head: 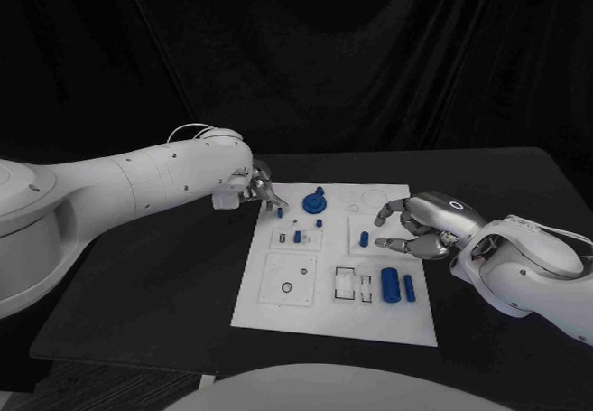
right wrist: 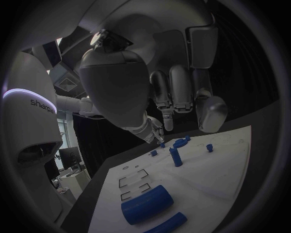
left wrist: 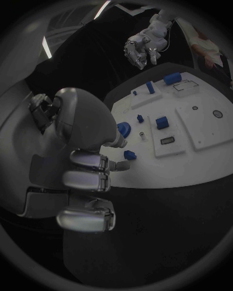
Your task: Assemble the parts on the task board
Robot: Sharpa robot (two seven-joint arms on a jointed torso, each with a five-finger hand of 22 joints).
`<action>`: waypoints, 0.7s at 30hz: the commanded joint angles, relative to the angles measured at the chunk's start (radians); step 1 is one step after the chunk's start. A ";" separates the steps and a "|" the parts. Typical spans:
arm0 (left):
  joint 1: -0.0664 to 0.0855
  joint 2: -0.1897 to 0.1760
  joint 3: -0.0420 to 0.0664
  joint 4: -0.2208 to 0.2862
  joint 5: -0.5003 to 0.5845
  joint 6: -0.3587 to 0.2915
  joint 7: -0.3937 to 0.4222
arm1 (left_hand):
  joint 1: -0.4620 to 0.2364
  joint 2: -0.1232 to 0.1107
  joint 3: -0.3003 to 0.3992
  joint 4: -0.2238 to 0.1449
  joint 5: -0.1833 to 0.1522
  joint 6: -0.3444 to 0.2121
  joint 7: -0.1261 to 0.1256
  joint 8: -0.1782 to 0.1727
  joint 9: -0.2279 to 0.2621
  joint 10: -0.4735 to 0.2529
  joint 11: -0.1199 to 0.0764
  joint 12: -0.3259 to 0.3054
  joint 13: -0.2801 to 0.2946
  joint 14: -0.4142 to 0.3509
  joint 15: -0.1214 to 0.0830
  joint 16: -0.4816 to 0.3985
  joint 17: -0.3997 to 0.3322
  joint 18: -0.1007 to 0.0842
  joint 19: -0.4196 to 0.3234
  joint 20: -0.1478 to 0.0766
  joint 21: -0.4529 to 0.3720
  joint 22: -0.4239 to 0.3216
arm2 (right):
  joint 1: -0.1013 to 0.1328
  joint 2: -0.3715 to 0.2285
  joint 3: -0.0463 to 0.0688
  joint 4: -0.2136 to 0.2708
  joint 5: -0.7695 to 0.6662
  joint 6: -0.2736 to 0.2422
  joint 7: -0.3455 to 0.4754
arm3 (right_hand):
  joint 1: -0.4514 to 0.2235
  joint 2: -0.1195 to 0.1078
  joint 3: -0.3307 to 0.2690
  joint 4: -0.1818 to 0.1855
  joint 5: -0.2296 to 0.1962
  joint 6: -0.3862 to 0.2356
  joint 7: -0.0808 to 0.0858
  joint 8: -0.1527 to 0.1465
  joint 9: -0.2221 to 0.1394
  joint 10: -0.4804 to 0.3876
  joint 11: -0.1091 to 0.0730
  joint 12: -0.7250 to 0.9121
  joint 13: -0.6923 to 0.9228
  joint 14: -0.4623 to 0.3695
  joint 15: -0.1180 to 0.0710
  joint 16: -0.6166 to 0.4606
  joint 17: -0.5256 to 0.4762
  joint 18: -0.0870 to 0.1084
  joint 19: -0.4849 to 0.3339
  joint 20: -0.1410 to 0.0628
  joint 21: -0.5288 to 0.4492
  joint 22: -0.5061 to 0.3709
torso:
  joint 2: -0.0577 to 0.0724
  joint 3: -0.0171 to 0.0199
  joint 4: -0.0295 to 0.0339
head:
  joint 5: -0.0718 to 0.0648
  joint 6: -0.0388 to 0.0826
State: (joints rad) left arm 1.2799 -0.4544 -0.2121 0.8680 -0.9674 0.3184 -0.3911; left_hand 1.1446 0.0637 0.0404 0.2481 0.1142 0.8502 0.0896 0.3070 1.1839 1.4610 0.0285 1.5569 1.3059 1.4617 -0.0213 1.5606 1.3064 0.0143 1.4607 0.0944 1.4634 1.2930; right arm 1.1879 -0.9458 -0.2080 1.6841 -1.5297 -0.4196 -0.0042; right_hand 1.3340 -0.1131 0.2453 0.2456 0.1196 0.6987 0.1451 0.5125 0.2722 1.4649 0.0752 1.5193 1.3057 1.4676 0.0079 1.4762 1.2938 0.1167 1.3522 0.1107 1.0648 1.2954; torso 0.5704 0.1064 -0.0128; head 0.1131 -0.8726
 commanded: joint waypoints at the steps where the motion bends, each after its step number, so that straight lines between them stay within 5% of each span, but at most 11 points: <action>1: -0.002 0.004 0.001 -0.001 -0.001 0.016 0.018 | -0.002 0.007 -0.001 -0.004 0.014 -0.005 0.002 -0.004 -0.001 0.110 -0.002 0.014 0.265 0.109 -0.001 0.010 0.264 0.015 0.038 -0.006 0.000 0.239 | -0.002 0.002 0.001 -0.001 -0.003 0.010 -0.019 | -0.005 0.007 -0.014 0.005 0.008 0.003 0.003 0.019 -0.009 0.032 -0.002 0.016 0.210 0.058 -0.003 0.012 0.204 -0.011 -0.001 0.001 -0.009 0.135 | 0.000 0.0005 -0.0011 | 0.002 0.000; 21: -0.013 0.028 0.001 -0.023 -0.001 0.033 -0.005 | 0.028 0.014 0.014 -0.026 0.058 0.007 -0.005 -0.005 -0.003 0.110 -0.007 0.014 0.265 0.109 -0.004 0.010 0.264 0.016 0.035 -0.007 -0.004 0.238 | -0.003 0.010 0.001 -0.009 -0.003 0.023 -0.024 | 0.004 0.012 -0.014 0.003 0.017 0.004 0.003 0.020 -0.011 0.029 -0.002 0.015 0.208 0.056 -0.002 0.009 0.202 -0.010 -0.004 0.001 -0.017 0.133 | 0.001 0.0005 0.0008 | -0.002 0.000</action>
State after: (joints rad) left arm 1.2691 -0.4293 -0.2121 0.8462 -0.9685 0.3375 -0.3959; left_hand 1.1605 0.0794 0.0405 0.2477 0.1556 0.8506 0.0893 0.3069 1.1827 1.4609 0.0283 1.5569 1.3059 1.4617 -0.0214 1.5606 1.3064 0.0143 1.4607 0.0944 1.4632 1.2930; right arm 1.1877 -0.9368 -0.2080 1.6752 -1.5297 -0.4049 -0.0095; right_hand 1.3341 -0.1130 0.2453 0.2456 0.1201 0.6987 0.1451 0.5126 0.2717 1.4649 0.0752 1.5193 1.3057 1.4676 0.0079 1.4761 1.2938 0.1168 1.3522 0.1107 1.0647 1.2954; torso 0.5705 0.1071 -0.0122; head 0.1110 -0.8726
